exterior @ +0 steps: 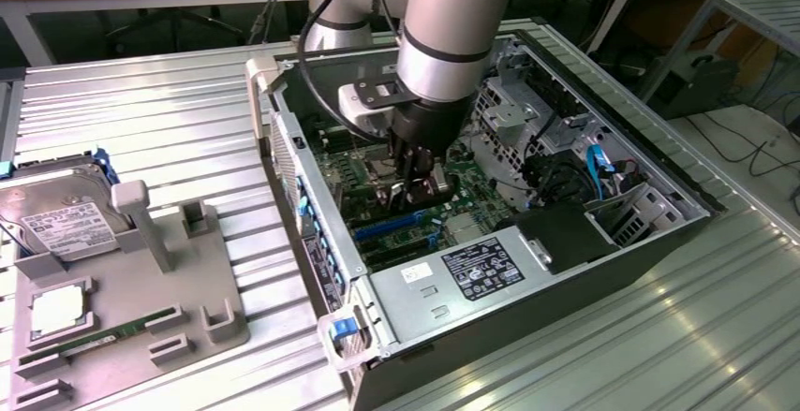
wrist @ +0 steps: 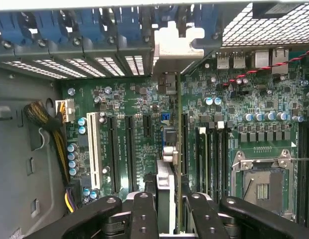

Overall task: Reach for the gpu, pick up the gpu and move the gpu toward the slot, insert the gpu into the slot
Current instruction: 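Insert the gpu into the slot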

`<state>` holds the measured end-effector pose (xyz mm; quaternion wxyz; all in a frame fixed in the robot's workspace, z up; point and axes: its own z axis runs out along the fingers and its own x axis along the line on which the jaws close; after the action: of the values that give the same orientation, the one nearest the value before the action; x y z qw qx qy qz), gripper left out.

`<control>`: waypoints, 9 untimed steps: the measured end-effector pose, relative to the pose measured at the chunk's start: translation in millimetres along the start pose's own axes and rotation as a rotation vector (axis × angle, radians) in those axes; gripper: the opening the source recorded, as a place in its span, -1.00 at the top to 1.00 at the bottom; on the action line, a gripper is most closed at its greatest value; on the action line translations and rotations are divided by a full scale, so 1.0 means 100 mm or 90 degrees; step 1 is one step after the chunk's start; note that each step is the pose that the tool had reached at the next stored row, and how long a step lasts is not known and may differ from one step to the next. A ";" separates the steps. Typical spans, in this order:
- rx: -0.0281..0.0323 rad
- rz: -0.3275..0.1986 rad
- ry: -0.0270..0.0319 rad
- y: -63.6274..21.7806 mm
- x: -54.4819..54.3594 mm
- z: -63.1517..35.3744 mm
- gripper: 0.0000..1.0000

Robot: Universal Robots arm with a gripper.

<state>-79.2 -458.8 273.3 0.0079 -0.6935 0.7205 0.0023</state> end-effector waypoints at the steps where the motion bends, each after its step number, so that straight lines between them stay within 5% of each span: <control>1: 0.0002 0.000 -0.0001 0.002 0.00 0.000 0.44; 4: 0.0078 -0.002 -0.0004 0.007 0.00 0.001 0.44; 9: 0.0092 -0.002 -0.0009 0.012 0.04 0.001 0.44</control>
<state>-80.6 -462.2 273.1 0.0134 -0.6945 0.7194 -0.0025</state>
